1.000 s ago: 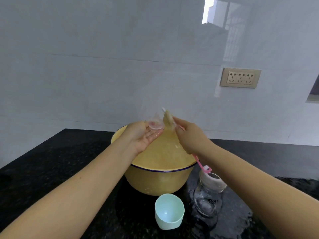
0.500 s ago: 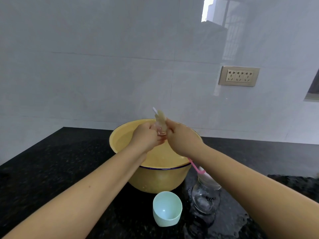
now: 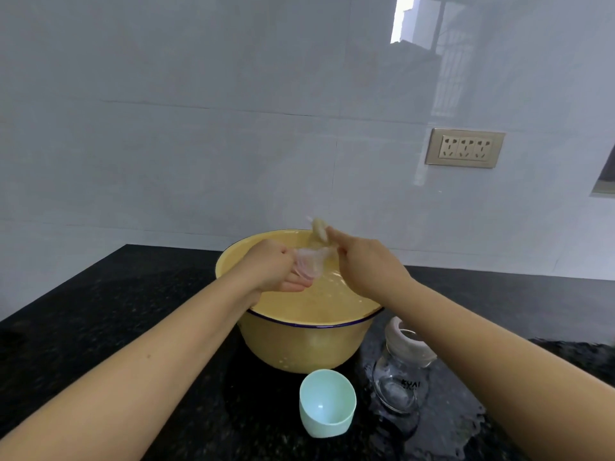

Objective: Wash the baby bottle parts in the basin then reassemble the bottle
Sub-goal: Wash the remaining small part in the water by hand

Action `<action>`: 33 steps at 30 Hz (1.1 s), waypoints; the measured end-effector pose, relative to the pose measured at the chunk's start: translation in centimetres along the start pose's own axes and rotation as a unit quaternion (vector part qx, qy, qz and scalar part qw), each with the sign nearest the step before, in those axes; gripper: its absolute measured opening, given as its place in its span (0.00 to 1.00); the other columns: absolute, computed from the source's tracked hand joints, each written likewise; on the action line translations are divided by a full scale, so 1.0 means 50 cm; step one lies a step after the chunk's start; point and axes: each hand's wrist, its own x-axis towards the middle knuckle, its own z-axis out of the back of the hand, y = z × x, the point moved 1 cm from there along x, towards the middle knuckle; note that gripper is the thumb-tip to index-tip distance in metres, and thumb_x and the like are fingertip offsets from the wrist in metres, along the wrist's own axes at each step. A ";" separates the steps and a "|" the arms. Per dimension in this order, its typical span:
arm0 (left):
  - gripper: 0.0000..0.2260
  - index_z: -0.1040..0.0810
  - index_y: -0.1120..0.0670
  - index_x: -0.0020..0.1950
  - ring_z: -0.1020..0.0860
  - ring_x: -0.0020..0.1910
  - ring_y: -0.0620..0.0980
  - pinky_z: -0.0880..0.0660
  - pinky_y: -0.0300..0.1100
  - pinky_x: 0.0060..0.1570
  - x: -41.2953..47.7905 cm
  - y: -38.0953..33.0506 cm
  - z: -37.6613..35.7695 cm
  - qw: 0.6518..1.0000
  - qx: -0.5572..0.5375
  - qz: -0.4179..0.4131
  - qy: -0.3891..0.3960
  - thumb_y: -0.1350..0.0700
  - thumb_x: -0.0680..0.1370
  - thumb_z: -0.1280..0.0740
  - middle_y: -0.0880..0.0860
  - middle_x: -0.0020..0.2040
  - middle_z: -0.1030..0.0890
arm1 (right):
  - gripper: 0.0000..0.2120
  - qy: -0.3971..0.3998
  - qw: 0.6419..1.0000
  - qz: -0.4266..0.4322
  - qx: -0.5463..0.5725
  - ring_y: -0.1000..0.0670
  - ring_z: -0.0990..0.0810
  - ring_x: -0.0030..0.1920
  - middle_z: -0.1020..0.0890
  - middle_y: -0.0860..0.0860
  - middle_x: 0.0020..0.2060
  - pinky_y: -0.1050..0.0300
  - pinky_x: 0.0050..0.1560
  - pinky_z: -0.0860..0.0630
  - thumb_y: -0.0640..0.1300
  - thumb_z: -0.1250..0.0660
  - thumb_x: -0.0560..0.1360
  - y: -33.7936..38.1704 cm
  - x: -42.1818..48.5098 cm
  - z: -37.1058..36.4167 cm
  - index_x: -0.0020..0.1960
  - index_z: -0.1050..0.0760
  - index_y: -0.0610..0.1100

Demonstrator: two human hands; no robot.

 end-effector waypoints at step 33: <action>0.11 0.21 0.55 0.39 0.16 0.39 0.52 0.19 0.50 0.49 0.000 0.014 0.044 0.977 0.143 -0.078 -0.134 0.56 0.79 0.39 0.55 0.38 0.16 | 0.24 0.054 0.993 0.014 -0.100 0.46 0.27 0.64 0.25 0.49 0.64 0.54 0.54 0.30 0.42 0.45 0.80 -0.008 -0.011 0.000 0.74 0.40 0.54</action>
